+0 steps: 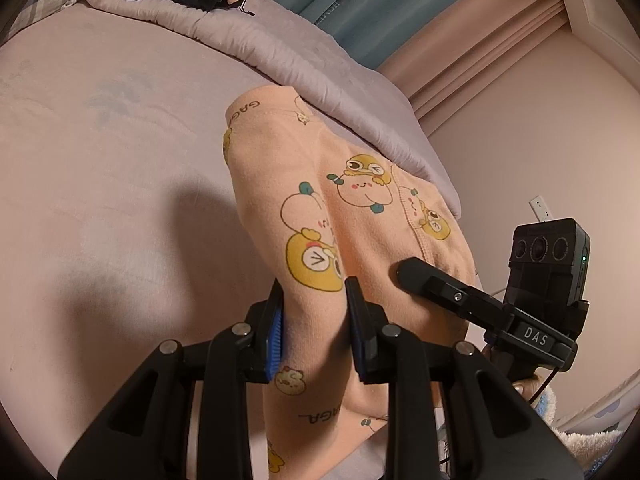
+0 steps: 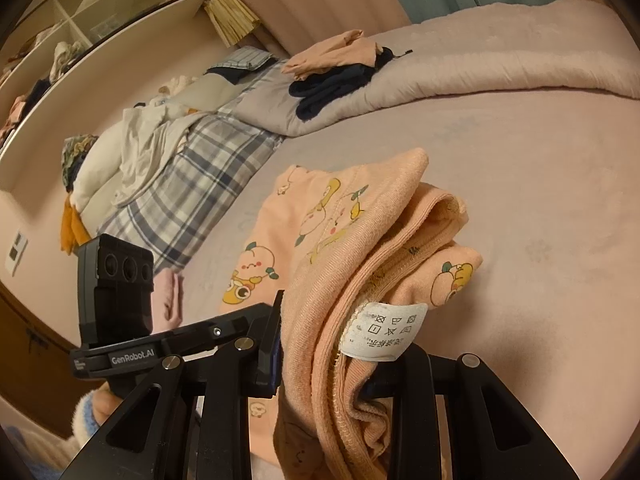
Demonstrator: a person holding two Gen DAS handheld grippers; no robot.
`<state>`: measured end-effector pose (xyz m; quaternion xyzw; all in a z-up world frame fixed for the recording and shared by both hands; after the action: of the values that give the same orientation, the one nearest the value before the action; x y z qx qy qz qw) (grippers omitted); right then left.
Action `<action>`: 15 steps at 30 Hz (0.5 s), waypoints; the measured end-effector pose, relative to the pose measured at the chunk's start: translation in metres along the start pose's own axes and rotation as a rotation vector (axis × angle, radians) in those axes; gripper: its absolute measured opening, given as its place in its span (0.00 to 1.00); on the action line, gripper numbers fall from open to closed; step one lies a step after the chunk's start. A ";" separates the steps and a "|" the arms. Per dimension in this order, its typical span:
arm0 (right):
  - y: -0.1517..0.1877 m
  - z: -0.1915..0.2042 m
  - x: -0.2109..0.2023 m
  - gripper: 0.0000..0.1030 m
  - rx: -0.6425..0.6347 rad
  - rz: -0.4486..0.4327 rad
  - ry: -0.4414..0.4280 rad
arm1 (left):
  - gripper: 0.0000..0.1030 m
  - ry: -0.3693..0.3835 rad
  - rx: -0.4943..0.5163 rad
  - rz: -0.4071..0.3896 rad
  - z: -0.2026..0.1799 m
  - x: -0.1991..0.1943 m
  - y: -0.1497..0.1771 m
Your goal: Fold small clothes
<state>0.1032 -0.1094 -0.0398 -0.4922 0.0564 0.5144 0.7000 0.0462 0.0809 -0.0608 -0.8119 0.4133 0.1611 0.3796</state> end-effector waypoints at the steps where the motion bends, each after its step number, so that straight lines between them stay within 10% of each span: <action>1: 0.000 0.000 0.001 0.30 0.001 0.001 0.000 | 0.26 -0.001 -0.002 0.001 0.000 0.000 0.000; 15: -0.002 -0.001 0.004 0.30 0.000 0.003 0.002 | 0.26 -0.007 -0.010 0.005 0.000 0.000 -0.001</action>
<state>0.1067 -0.1077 -0.0414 -0.4928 0.0576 0.5148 0.6992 0.0476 0.0811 -0.0603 -0.8120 0.4133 0.1670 0.3767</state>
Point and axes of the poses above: each gripper's, at about its wrist camera, not at the fingertips, and x roughly the way its jaws point, z to its left, y to its underside, the point moved 2 cm from there along x, roughly the way its jaws point, and after that the axes turned 1 degree about -z, right-handed, at the moved point
